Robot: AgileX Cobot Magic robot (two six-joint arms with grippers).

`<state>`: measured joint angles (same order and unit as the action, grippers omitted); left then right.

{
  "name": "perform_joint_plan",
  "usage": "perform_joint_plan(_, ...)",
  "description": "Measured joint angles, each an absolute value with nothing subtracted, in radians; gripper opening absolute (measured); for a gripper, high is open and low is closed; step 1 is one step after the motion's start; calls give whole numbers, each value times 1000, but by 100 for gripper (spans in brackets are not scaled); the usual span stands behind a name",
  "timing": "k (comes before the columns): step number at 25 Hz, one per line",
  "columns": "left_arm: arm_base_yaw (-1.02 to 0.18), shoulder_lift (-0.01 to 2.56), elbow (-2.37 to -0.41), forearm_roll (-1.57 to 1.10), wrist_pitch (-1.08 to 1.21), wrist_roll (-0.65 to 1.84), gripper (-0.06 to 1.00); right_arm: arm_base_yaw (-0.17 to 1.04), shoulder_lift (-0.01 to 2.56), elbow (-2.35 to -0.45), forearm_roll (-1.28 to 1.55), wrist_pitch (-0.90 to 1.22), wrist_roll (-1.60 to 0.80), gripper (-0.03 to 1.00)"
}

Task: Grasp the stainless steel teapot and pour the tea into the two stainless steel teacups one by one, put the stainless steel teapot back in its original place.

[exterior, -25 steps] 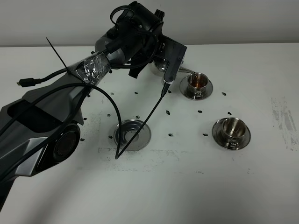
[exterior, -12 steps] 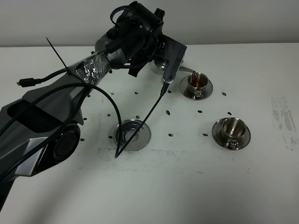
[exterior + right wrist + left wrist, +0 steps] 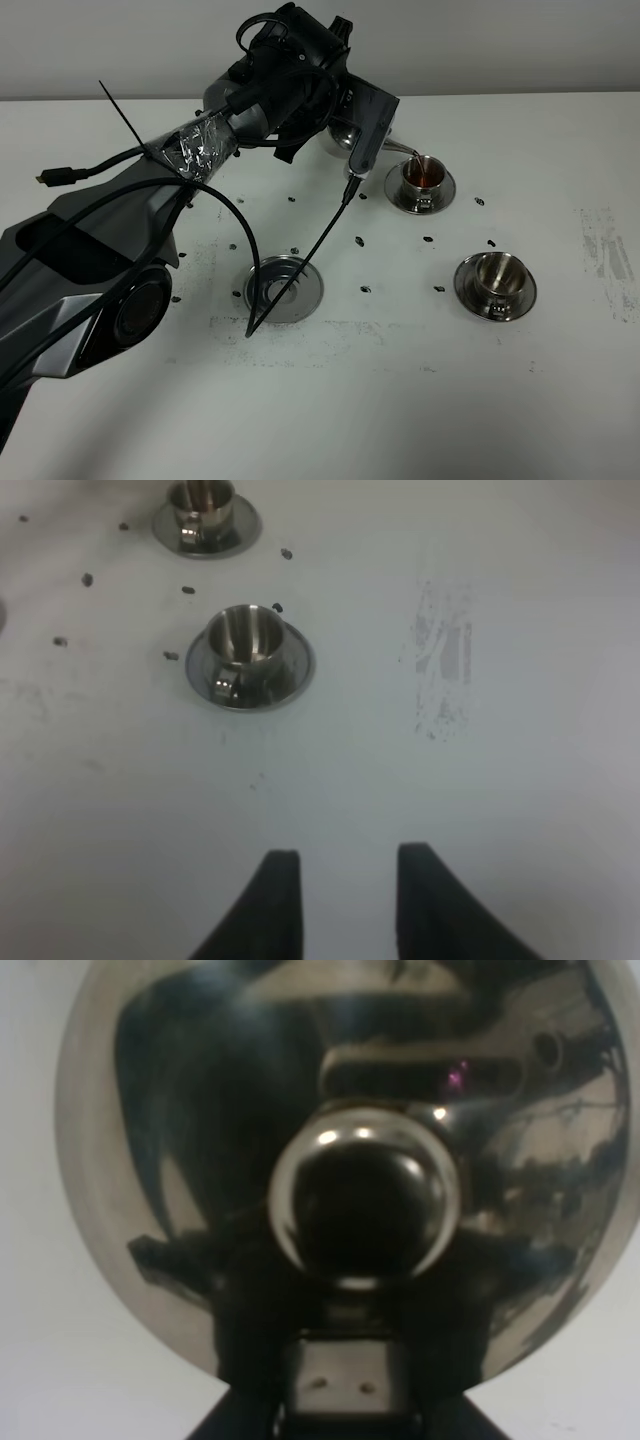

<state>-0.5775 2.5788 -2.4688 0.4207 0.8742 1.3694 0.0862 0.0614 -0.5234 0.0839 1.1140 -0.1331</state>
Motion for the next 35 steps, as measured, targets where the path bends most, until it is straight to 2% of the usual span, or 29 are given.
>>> perform_joint_plan(35, -588, 2579, -2469, 436, 865, 1402, 17, 86, 61, -523, 84, 1114, -133, 23)
